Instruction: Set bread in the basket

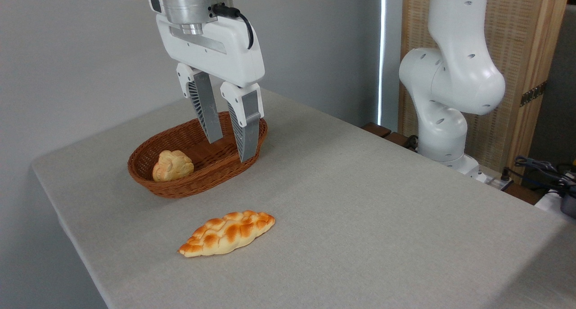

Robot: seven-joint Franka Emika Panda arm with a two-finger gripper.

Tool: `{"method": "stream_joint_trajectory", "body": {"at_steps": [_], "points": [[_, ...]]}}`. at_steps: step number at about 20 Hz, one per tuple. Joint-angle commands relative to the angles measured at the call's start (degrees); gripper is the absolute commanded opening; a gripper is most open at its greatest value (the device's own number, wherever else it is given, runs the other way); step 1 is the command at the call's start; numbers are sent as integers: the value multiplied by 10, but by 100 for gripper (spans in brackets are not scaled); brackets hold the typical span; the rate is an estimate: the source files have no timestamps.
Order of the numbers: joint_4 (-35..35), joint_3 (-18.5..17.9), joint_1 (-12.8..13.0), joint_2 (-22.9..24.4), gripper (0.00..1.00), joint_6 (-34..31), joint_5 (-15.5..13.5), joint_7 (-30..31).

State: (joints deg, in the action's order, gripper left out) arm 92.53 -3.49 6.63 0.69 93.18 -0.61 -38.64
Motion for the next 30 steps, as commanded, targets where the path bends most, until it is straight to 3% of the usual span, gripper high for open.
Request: {"method": "stream_joint_trajectory", "body": {"at_steps": [1, 9, 14, 18, 23, 30], "points": [[1, -6, 4, 4, 100, -12, 0, -11], [2, -6, 4, 5, 100, -12, 0, -11], [40, -1, 5, 22, 100, 7, 0, -14], [85, 1, 8, 23, 100, 94, 6, -14], [163, 15, 8, 22, 100, 158, 7, -14], [246, 39, 8, -3, 100, 285, 7, -17]]}}
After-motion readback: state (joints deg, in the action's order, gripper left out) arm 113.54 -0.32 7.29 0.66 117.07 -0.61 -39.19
